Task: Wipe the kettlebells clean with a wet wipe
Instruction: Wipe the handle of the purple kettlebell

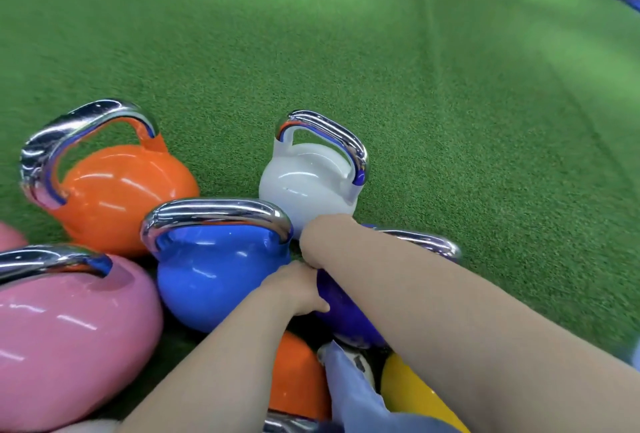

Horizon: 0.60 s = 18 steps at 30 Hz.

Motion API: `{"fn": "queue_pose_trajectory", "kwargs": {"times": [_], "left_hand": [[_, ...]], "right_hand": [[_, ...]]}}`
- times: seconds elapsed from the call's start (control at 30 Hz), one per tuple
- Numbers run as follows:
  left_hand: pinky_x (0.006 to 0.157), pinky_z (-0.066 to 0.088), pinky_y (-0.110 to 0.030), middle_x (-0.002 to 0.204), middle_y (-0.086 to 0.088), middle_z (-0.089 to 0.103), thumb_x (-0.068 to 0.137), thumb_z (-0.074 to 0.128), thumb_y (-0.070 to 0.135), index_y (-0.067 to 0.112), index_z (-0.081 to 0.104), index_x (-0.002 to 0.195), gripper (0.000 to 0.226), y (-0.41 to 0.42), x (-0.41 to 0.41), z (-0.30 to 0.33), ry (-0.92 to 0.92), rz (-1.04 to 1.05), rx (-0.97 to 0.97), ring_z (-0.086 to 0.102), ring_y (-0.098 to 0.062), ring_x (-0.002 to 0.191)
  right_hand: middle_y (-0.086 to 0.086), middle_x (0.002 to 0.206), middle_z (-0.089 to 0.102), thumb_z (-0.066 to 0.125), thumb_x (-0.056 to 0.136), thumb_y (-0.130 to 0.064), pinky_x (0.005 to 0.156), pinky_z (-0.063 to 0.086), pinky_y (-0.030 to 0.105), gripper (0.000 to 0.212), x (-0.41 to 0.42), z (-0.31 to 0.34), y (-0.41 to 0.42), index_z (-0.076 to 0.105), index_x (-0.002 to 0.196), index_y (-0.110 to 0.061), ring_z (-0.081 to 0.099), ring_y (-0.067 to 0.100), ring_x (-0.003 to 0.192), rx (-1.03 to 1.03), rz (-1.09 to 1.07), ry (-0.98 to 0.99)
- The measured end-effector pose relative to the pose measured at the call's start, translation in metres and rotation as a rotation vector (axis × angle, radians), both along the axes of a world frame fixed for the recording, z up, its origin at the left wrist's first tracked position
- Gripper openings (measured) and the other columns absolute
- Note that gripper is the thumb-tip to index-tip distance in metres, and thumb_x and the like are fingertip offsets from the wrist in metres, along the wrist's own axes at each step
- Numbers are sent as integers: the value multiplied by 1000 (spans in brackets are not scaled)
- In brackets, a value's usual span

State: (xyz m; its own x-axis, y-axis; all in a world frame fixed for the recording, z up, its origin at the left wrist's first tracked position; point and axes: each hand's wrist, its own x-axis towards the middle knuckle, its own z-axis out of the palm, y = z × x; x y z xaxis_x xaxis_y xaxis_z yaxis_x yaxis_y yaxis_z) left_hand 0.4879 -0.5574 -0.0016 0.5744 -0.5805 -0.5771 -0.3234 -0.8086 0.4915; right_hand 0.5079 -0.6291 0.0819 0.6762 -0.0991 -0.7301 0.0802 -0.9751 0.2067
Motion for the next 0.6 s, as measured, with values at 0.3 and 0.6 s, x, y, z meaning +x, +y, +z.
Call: {"fn": "queue_pose_trajectory", "kwargs": {"times": [0.3, 0.6], "left_hand": [[86, 47, -32, 109, -3, 61, 83, 61, 30, 20, 57, 90, 12, -8, -6, 23, -166, 44, -77, 56, -22, 105], [92, 41, -23, 111, -4, 66, 86, 62, 27, 30, 39, 139, 58, -16, -18, 25, 53, -146, -181, 58, -17, 106]], "right_hand": [[-10, 79, 45, 35, 100, -36, 70, 34, 23, 23, -44, 35, -91, 46, 83, -25, 45, 14, 79, 452, -206, -145], [4, 97, 54, 32, 94, -44, 82, 40, 37, 38, -114, 13, -144, 46, 107, -10, 52, 27, 94, 464, -288, -561]]}}
